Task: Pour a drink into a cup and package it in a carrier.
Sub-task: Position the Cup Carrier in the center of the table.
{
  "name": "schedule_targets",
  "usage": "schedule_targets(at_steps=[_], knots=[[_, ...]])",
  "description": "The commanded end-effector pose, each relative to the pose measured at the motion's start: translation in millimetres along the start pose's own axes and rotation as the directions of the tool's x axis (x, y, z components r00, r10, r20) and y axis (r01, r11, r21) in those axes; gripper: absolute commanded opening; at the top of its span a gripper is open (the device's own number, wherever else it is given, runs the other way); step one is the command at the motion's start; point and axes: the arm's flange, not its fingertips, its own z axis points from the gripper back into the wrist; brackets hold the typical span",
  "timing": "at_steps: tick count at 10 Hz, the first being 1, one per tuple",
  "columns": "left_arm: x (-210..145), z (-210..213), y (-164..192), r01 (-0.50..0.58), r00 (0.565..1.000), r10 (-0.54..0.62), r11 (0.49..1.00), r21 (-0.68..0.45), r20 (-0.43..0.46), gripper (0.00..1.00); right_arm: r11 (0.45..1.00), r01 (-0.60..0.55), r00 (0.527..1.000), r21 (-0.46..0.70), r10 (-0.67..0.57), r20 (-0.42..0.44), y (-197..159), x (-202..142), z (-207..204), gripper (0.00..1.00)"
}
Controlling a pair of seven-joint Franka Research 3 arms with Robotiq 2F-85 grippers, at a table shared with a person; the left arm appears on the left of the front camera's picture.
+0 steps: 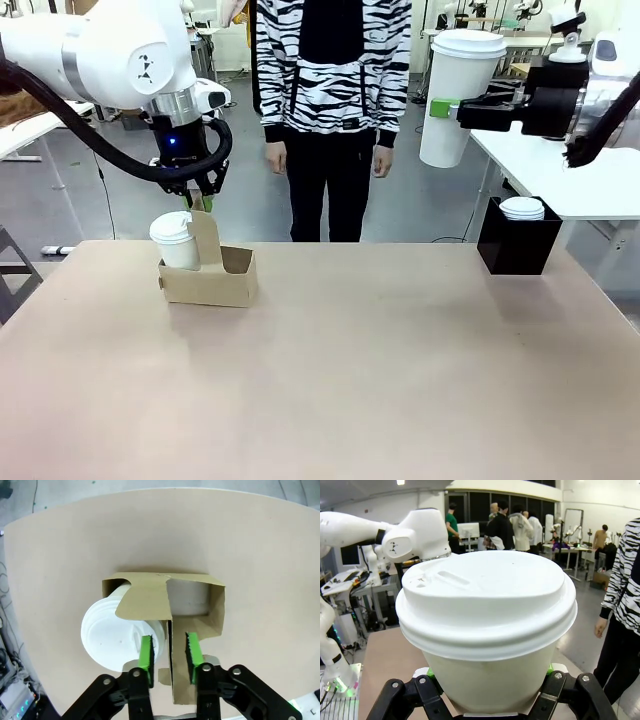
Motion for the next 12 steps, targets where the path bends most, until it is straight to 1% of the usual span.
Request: schedule_targets(at_steps=[1,2,3,4,5,7,8,9,10,11,12], knots=[[4,3,1,-0.024,1.000,0.024,0.999,0.031,0.001,0.00,1.000,-0.017,1.000,0.002,0.017,0.018,-1,3,-3,0.80],[5,3,1,-0.025,1.000,0.025,0.999,0.033,-0.003,0.00,1.000,-0.017,1.000,0.002,0.017,0.018,-1,3,-3,0.80],[6,1,2,-0.054,0.999,0.054,0.997,0.052,-0.003,0.00,1.000,-0.017,1.000,0.002,0.017,0.018,-1,3,-3,0.80],[5,-3,1,0.033,0.995,-0.030,0.999,0.033,-0.099,0.00,1.000,-0.017,1.000,0.002,0.017,0.018,-1,3,-3,0.80],[0,1,1,-0.012,1.000,0.012,1.000,0.005,-0.002,0.00,1.000,-0.017,1.000,0.002,0.017,0.018,-1,3,-3,0.80],[0,1,1,-0.012,1.000,0.012,1.000,0.005,-0.002,0.00,1.000,-0.017,1.000,0.002,0.017,0.018,-1,3,-3,0.80],[0,0,-1,-0.004,1.000,0.004,1.000,0.012,-0.024,0.03,1.000,-0.017,1.000,0.002,0.017,0.018,-1,3,-3,0.80],[-11,22,-6,-0.071,0.997,0.071,0.997,-0.013,-0.002,0.02,1.000,-0.017,1.000,0.002,0.017,0.018,-1,3,-3,0.80],[-26,50,-20,-0.110,0.994,0.110,0.994,-0.005,-0.001,0.02,1.000,-0.017,1.000,0.002,0.017,0.018,-1,3,-3,0.80],[-40,72,-38,-0.095,0.995,0.095,0.995,0.010,0.012,0.02,1.000,-0.017,1.000,0.002,0.017,0.018,-1,3,-3,0.80],[-55,90,-60,-0.091,0.996,0.091,0.996,-0.005,0.008,0.02,1.000,-0.017,1.000,0.002,0.017,0.018,-1,3,-3,0.80]])
